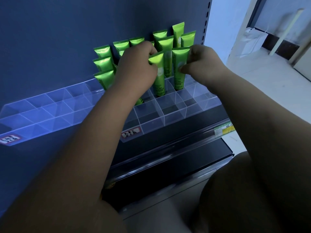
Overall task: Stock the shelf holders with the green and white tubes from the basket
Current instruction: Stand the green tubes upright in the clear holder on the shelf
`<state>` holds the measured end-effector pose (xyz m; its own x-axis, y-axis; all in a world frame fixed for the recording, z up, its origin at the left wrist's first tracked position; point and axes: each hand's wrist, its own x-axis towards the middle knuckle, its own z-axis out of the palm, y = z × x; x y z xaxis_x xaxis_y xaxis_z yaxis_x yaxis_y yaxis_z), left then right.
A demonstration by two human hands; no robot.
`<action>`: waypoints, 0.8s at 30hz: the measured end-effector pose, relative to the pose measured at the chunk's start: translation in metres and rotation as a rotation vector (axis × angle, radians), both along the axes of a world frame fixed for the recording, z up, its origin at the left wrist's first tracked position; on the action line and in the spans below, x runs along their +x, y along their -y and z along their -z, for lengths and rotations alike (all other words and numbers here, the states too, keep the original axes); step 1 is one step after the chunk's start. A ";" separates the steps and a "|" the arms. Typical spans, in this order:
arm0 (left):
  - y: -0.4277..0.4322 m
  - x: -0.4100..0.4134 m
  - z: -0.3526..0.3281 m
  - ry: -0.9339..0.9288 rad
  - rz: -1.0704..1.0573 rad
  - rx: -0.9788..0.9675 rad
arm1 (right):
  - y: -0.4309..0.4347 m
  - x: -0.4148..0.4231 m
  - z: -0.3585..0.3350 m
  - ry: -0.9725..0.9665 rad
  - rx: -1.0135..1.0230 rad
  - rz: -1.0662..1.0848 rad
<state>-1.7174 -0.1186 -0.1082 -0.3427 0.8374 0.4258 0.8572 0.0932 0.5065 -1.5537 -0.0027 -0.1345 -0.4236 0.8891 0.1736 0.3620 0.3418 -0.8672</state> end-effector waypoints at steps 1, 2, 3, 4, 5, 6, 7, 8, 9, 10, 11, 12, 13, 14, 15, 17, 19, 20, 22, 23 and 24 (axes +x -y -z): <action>0.000 0.000 0.001 0.002 0.002 0.005 | 0.000 0.000 -0.001 -0.010 -0.015 0.002; 0.000 -0.001 0.001 0.004 0.004 0.009 | 0.000 0.000 -0.001 -0.018 -0.025 0.006; 0.000 -0.001 0.001 0.006 0.006 0.011 | 0.000 0.000 -0.002 -0.018 -0.027 0.011; 0.000 -0.001 0.002 0.006 0.009 0.014 | 0.001 0.001 -0.003 -0.014 -0.022 0.016; 0.000 -0.001 0.002 0.009 0.011 0.016 | 0.002 0.001 -0.005 -0.003 -0.017 0.027; 0.000 -0.002 0.002 0.015 0.013 0.017 | 0.003 0.001 -0.008 0.009 -0.012 0.037; -0.001 -0.002 0.002 0.019 0.015 0.015 | 0.006 0.002 -0.010 0.015 -0.006 0.047; -0.001 -0.002 0.002 0.018 0.016 0.014 | 0.008 0.002 -0.013 0.015 0.004 0.055; -0.001 -0.003 0.002 0.016 0.017 0.015 | 0.010 0.003 -0.015 0.011 0.014 0.060; 0.000 -0.003 0.002 0.015 0.019 0.018 | 0.012 0.004 -0.017 0.007 0.027 0.063; 0.000 -0.003 0.001 0.017 0.021 0.023 | 0.014 0.005 -0.020 0.007 0.042 0.065; 0.000 -0.003 0.000 0.022 0.026 0.031 | 0.017 0.007 -0.022 0.007 0.062 0.068; 0.001 -0.002 -0.002 0.033 0.036 0.044 | 0.020 0.010 -0.024 0.003 0.083 0.077; 0.002 -0.001 -0.006 0.049 0.050 0.067 | 0.023 0.013 -0.026 -0.004 0.112 0.094; 0.003 -0.001 -0.010 0.070 0.067 0.096 | 0.027 0.018 -0.028 -0.004 0.151 0.117; 0.009 -0.001 -0.021 0.095 0.097 0.150 | 0.037 0.026 -0.033 0.018 0.279 0.177; 0.017 -0.004 -0.032 0.067 0.111 0.193 | 0.048 0.032 -0.039 0.000 0.411 0.242; 0.021 -0.008 -0.035 0.050 0.110 0.209 | 0.054 0.032 -0.043 -0.040 0.452 0.258; 0.030 -0.017 -0.041 0.034 0.086 0.217 | 0.069 0.025 -0.048 -0.109 0.504 0.242; 0.034 -0.023 -0.042 0.025 0.071 0.222 | 0.077 0.019 -0.049 -0.122 0.523 0.217; 0.039 -0.028 -0.043 0.012 0.056 0.227 | 0.086 0.012 -0.048 -0.126 0.539 0.186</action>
